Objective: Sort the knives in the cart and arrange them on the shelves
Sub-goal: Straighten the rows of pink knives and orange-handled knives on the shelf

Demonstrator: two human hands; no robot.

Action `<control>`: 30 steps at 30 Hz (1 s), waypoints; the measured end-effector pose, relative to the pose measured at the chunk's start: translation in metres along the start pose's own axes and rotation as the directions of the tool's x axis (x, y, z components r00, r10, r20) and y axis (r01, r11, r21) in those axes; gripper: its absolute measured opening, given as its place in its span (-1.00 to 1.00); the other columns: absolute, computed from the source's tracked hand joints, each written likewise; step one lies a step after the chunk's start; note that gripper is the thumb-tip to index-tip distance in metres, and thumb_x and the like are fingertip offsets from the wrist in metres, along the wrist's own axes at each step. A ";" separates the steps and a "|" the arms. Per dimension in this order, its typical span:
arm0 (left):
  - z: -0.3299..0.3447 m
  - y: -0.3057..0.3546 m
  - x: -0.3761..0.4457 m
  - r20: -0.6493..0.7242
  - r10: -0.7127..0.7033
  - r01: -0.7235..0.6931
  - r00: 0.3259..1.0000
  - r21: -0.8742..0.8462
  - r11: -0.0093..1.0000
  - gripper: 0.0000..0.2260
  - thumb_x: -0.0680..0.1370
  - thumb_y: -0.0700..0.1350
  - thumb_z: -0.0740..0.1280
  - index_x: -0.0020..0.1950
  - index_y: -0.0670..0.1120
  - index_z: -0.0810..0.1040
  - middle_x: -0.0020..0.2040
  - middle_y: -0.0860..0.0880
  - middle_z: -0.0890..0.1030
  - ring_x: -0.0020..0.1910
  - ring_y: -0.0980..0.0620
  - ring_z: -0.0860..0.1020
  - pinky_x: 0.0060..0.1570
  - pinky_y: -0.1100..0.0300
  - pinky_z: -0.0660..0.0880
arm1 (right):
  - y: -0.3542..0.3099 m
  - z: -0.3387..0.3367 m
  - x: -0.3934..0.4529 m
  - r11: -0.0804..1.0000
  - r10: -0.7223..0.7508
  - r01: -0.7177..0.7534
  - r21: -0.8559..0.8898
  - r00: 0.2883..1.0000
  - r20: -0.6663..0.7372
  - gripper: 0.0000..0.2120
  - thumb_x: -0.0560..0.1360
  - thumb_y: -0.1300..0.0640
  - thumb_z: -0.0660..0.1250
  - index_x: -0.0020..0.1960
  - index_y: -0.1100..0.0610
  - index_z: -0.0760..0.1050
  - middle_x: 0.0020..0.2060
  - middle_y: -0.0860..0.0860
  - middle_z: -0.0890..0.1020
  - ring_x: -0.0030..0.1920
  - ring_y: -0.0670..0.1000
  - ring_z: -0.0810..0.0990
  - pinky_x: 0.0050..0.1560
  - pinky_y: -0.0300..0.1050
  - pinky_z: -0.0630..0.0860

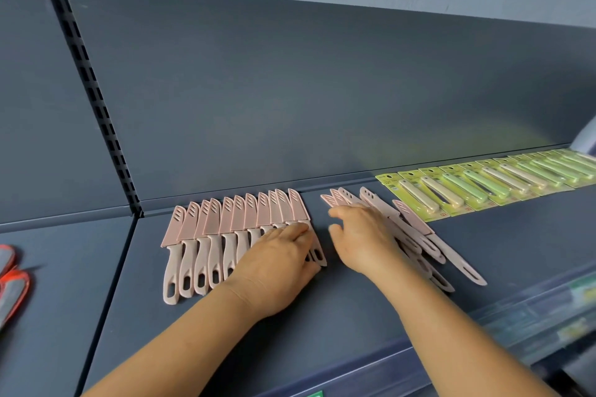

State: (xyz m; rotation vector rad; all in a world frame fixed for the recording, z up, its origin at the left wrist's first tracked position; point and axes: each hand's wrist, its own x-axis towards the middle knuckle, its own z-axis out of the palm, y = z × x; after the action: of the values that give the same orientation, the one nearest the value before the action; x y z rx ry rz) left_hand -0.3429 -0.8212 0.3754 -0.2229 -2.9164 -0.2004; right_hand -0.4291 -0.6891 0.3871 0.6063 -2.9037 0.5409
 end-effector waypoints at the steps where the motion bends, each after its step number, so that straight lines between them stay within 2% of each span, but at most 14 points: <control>1: -0.001 0.001 0.001 0.001 0.004 -0.004 1.000 0.001 1.000 -0.54 0.61 0.11 0.12 0.48 -0.03 0.25 0.49 0.03 0.21 0.40 -0.02 0.27 0.34 0.25 0.09 | 0.008 -0.002 -0.001 0.997 0.023 -0.023 -0.080 1.000 -0.008 -0.72 0.54 0.11 0.17 0.21 0.08 0.51 0.19 0.07 0.53 0.19 0.14 0.42 0.11 -0.07 0.41; 3: -0.001 0.003 0.006 0.018 0.021 -0.021 1.000 0.010 1.000 -0.53 0.61 0.11 0.12 0.48 -0.03 0.24 0.51 0.02 0.20 0.43 -0.02 0.23 0.37 0.23 0.06 | 0.019 -0.004 -0.004 0.984 0.071 -0.067 -0.165 0.997 0.015 -0.69 0.54 0.14 0.18 0.27 0.07 0.47 0.22 0.06 0.49 0.19 0.13 0.40 0.05 -0.07 0.40; 7: 0.004 0.008 0.017 0.091 0.020 -0.024 0.996 0.051 0.998 -0.54 0.61 0.11 0.11 0.47 -0.06 0.27 0.52 -0.03 0.18 0.48 -0.03 0.16 0.43 0.16 0.01 | 0.025 -0.003 -0.008 0.986 0.048 -0.042 -0.163 0.998 0.033 -0.67 0.54 0.17 0.22 0.30 0.06 0.46 0.20 0.07 0.51 0.18 0.11 0.47 0.07 -0.07 0.45; 10: 0.008 0.010 0.019 0.102 0.006 -0.012 0.995 0.053 0.999 -0.60 0.62 0.08 0.10 0.39 -0.08 0.37 0.44 -0.04 0.31 0.38 -0.06 0.30 0.37 0.14 0.12 | 0.024 -0.004 -0.004 0.986 0.035 -0.031 -0.166 0.999 0.021 -0.71 0.54 0.15 0.22 0.24 0.08 0.48 0.16 0.08 0.55 0.14 0.13 0.52 0.05 -0.09 0.45; 13: 0.010 0.011 0.019 0.095 -0.009 0.004 0.995 0.049 0.999 -0.62 0.61 0.08 0.10 0.35 -0.07 0.42 0.40 -0.02 0.35 0.31 -0.07 0.35 0.31 0.16 0.16 | 0.023 -0.003 -0.003 0.991 0.038 -0.035 -0.129 0.999 0.019 -0.70 0.53 0.18 0.21 0.25 0.07 0.48 0.16 0.09 0.54 0.13 0.14 0.53 0.05 -0.06 0.48; 15: 0.011 0.011 0.020 0.087 -0.010 0.005 0.996 0.053 0.999 -0.62 0.61 0.09 0.10 0.34 -0.06 0.43 0.39 -0.01 0.36 0.31 -0.06 0.35 0.31 0.17 0.15 | 0.022 -0.001 -0.004 0.994 0.021 -0.019 -0.108 1.000 0.012 -0.73 0.53 0.19 0.20 0.21 0.08 0.49 0.13 0.08 0.55 0.08 0.13 0.53 -0.08 -0.11 0.46; 17: 0.011 0.011 0.020 0.080 -0.016 0.012 0.997 0.049 0.999 -0.62 0.61 0.09 0.10 0.33 -0.06 0.43 0.38 -0.01 0.37 0.31 -0.06 0.35 0.32 0.17 0.15 | 0.020 0.000 -0.004 0.993 -0.003 0.003 -0.115 1.000 0.004 -0.79 0.52 0.19 0.20 0.12 0.09 0.51 0.07 0.07 0.56 -0.02 0.10 0.51 -0.21 -0.17 0.33; 19: 0.011 0.011 0.020 0.079 -0.027 0.024 0.997 0.039 0.999 -0.61 0.61 0.10 0.11 0.34 -0.06 0.43 0.39 -0.01 0.36 0.32 -0.06 0.34 0.33 0.17 0.14 | 0.017 0.001 -0.004 0.995 -0.014 0.015 -0.094 1.000 0.010 -0.81 0.51 0.18 0.21 0.08 0.08 0.52 0.03 0.06 0.57 -0.08 0.10 0.49 -0.24 -0.17 0.31; 22: 0.011 0.011 0.019 0.066 -0.034 0.033 0.997 0.007 0.999 -0.60 0.60 0.10 0.14 0.36 -0.08 0.41 0.38 -0.02 0.37 0.32 -0.06 0.35 0.32 0.18 0.15 | 0.011 0.003 -0.002 0.997 -0.032 0.029 0.067 0.998 0.045 -0.80 0.50 0.18 0.23 0.06 0.08 0.56 -0.02 0.06 0.58 -0.09 0.12 0.54 -0.15 -0.09 0.51; 26: 0.012 0.011 0.018 0.041 -0.050 0.053 0.998 -0.057 0.997 -0.60 0.58 0.10 0.18 0.34 -0.08 0.39 0.32 0.00 0.39 0.25 -0.04 0.38 0.24 0.22 0.19 | 0.003 0.005 0.002 0.986 -0.065 0.053 0.157 0.995 0.076 -0.84 0.50 0.19 0.23 -0.03 0.12 0.58 -0.18 0.09 0.61 -0.18 0.15 0.52 -0.21 -0.06 0.48; 30: 0.013 0.008 0.018 0.038 -0.066 0.069 0.997 -0.092 0.993 -0.58 0.56 0.11 0.22 0.33 -0.09 0.40 0.32 0.00 0.39 0.25 -0.04 0.39 0.22 0.20 0.25 | -0.002 0.005 0.005 0.985 -0.066 0.050 0.167 0.994 0.090 -0.83 0.51 0.18 0.22 0.00 0.17 0.56 -0.15 0.12 0.63 -0.11 0.19 0.56 -0.10 0.01 0.55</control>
State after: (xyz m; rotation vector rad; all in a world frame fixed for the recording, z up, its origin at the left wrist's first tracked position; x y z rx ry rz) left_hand -0.3610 -0.8088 0.3676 -0.1440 -2.9548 -0.3471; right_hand -0.4337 -0.6944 0.3835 0.7554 -2.9382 0.7708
